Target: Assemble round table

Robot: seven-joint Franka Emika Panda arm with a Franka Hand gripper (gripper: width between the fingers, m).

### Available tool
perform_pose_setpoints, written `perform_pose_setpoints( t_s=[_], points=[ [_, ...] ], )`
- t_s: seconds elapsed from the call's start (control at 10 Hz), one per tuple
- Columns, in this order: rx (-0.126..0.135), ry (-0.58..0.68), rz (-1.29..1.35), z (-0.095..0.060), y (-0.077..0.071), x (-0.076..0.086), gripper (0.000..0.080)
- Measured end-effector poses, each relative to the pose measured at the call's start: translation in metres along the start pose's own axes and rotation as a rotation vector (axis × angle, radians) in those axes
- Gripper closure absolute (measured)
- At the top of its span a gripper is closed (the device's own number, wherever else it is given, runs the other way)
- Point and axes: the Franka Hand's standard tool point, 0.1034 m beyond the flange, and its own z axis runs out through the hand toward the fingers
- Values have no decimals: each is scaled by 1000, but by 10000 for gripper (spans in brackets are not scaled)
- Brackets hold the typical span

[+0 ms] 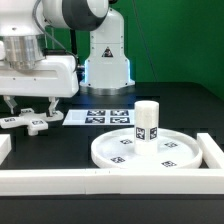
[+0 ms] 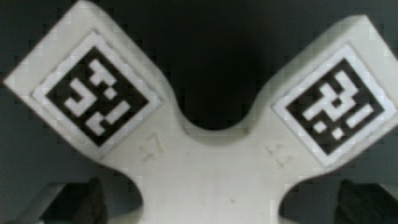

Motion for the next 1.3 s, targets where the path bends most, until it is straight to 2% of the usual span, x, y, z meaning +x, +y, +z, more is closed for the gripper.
perform_pose_setpoints(
  t_s=[0.9,1.1,1.2,1.3],
  points=[
    [-7,-18,-2,9,1,-2,151],
    [-6,-18,-3,9,1,-2,182],
    [-7,-18,-3,10,1,-2,355],
    [-7,-18,-3,10,1,-2,356]
  ],
)
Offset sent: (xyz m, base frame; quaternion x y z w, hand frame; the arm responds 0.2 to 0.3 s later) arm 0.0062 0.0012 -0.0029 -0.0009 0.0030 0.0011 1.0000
